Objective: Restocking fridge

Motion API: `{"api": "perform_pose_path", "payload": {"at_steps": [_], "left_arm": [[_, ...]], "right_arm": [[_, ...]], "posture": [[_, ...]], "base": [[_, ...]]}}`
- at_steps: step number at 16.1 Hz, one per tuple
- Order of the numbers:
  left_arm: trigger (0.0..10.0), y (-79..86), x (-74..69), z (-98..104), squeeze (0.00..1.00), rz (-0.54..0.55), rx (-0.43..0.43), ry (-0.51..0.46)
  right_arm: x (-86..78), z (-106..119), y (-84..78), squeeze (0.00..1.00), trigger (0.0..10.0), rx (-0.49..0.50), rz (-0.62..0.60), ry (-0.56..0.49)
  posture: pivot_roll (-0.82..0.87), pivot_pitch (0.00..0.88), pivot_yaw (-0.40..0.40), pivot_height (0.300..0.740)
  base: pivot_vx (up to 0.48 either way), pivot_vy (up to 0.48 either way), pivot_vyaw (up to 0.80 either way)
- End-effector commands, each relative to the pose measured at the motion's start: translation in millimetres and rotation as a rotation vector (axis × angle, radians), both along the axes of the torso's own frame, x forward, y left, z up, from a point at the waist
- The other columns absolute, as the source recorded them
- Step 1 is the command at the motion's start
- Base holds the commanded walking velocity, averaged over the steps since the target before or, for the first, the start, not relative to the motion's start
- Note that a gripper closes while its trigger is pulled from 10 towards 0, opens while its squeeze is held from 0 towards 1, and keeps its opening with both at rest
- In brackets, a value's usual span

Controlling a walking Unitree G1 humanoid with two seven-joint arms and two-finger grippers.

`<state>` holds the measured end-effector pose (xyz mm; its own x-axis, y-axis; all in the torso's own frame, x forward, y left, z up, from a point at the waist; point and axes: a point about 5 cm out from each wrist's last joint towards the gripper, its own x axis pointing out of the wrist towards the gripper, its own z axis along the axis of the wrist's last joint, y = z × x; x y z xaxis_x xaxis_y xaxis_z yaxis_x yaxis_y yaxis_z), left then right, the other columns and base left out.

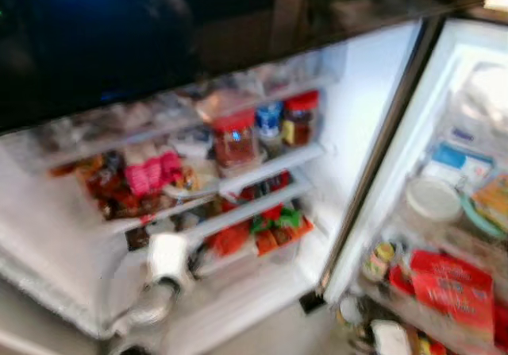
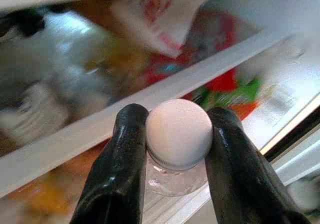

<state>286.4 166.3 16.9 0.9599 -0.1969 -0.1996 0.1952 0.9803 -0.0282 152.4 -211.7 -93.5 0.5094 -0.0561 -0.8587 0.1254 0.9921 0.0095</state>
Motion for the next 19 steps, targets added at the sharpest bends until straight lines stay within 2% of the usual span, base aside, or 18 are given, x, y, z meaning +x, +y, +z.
{"api": "perform_pose_path", "payload": {"at_steps": [1,4,12,17,19], "left_arm": [[10.0,17.4,-7.2,-5.6,0.00,0.047,0.018,0.027],[10.0,18.1,-6.9,-4.7,0.00,0.054,0.018,0.020],[10.0,17.4,-5.9,-3.3,0.00,0.058,0.019,0.013],[10.0,16.5,-3.9,-0.4,0.00,0.060,0.032,-0.004],[10.0,16.9,0.0,5.7,0.00,0.059,0.071,-0.039]], "right_arm": [[2.7,-0.2,7.0,0.00,10.0,0.018,0.010,-0.003],[1.9,-0.8,7.2,0.00,10.0,0.020,0.037,0.020],[2.1,-0.5,6.6,0.00,10.0,0.028,0.051,0.019],[2.1,-0.3,6.4,0.00,10.0,0.027,0.044,0.009],[2.2,-0.3,6.5,0.00,10.0,0.026,0.043,0.008]], "posture": [[-0.02,0.000,-0.004,0.740],[-0.02,0.000,-0.005,0.740],[-0.02,0.000,-0.010,0.635],[-0.02,0.000,-0.009,0.635],[-0.02,0.000,-0.009,0.635]], "base": [[0.000,0.000,0.00],[0.000,0.000,0.00],[0.000,0.000,0.00],[0.000,0.000,0.00],[0.000,0.000,0.00]]}}
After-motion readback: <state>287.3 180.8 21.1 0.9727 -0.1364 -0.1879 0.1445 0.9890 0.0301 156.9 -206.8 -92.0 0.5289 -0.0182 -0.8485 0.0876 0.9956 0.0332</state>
